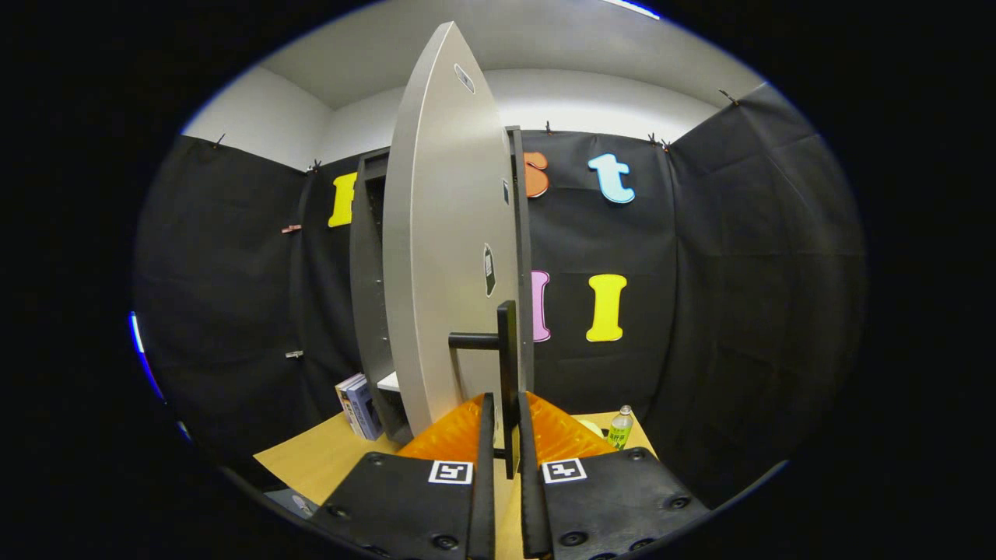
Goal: Open the shoe cabinet door, grab the shoes and put them into the shoe cabinet, then close the shoe cabinet door.
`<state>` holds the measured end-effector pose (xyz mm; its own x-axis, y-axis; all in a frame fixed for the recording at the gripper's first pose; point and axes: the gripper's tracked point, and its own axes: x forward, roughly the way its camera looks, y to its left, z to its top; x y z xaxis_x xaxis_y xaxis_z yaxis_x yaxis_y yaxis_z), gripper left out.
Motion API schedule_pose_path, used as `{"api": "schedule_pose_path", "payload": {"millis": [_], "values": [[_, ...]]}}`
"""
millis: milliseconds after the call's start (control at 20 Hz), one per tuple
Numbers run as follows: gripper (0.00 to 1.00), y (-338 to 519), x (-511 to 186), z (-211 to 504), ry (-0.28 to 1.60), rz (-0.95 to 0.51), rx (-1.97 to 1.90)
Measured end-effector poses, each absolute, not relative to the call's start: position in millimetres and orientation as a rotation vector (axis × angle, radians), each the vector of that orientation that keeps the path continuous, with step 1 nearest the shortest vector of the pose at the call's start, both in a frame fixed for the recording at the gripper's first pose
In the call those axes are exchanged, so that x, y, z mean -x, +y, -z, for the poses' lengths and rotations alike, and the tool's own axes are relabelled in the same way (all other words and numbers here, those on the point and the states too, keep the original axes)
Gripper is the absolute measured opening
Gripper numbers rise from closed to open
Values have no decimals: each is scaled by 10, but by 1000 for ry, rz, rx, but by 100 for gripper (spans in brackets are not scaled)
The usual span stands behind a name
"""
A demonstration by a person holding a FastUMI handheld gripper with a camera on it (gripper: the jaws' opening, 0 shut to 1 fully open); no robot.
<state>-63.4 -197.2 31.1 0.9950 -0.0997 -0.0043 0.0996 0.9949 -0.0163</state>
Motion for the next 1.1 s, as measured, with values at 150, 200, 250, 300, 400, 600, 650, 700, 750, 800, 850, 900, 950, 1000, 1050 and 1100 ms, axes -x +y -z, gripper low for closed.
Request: {"api": "schedule_pose_path", "payload": {"millis": [150,200,250,300,400,600,650,700,750,800,850,900,950,1000,1050,1100], "values": [[16,-2062,671,-335,-3,111,7],[16,-2068,678,-338,-5,115,9],[16,-2080,688,-345,-9,122,12],[16,-2107,695,-354,-13,130,11],[16,-2149,763,-371,-18,138,-2],[16,-2108,931,-470,-59,117,-18],[16,-2091,979,-516,-74,115,-8],[16,-2014,1042,-551,-94,108,-1],[16,-1951,1112,-581,-114,96,4],[16,-1898,1159,-581,-120,85,12],[16,-1844,1173,-549,-118,74,20],[16,-1767,1156,-494,-101,55,22],[16,-1663,1130,-428,-82,34,20],[16,-1560,1114,-374,-65,9,15],[16,-1447,1087,-331,-53,-15,10],[16,-1321,1068,-283,-41,-43,6]]}}
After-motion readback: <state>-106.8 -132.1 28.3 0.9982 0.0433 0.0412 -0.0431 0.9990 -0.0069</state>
